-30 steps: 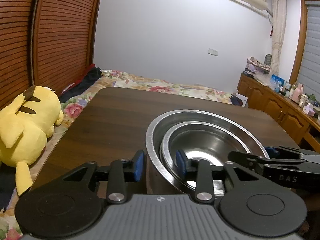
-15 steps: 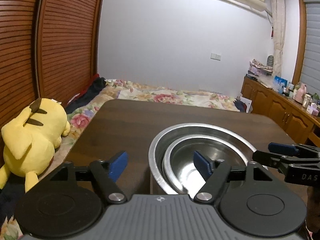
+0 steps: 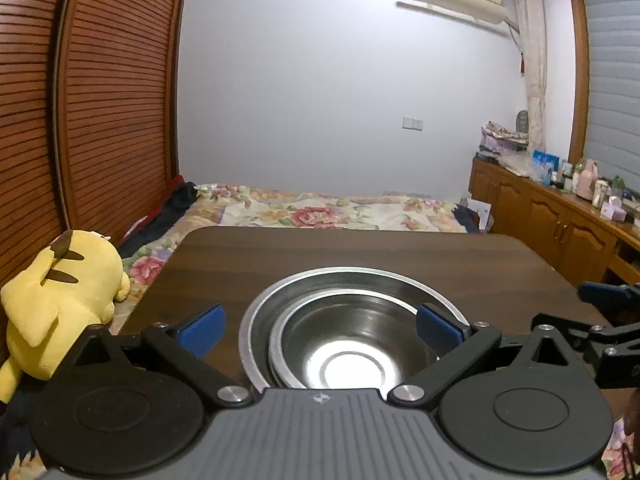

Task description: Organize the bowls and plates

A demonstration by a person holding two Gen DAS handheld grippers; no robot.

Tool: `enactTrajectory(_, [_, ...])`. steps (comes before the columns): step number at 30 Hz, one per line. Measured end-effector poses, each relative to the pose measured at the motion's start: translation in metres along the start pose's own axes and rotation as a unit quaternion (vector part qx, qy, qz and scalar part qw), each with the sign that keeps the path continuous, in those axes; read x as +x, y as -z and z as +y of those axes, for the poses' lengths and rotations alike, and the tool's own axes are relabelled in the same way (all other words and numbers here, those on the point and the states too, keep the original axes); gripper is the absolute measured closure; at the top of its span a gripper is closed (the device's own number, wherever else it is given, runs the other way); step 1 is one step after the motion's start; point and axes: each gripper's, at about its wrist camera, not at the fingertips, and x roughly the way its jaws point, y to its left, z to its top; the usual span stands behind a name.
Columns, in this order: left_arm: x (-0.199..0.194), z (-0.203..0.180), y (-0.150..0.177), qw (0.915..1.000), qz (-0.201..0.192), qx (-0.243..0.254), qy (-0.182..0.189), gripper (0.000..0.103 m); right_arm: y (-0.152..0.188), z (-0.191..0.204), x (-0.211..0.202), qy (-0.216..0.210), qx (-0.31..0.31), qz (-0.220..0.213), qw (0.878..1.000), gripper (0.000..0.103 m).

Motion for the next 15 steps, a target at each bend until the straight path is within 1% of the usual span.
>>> enactTrajectory(3, [-0.001, -0.011, 0.0, 0.9999, 0.002, 0.011, -0.005, 0.0, 0.001, -0.004, -0.006, 0.017, 0.006, 0.001, 1.0, 0.0])
enactTrajectory(8, [-0.003, -0.026, 0.001, 0.9999, 0.0, 0.013, -0.004, 0.0, 0.005, -0.008, -0.013, 0.048, 0.017, -0.001, 0.999, 0.0])
enactTrajectory(15, [-0.008, -0.039, 0.003, 0.9997, 0.0, 0.023, -0.003, 0.0, 0.01, -0.008, -0.019, 0.078, 0.019, -0.001, 0.997, 0.0])
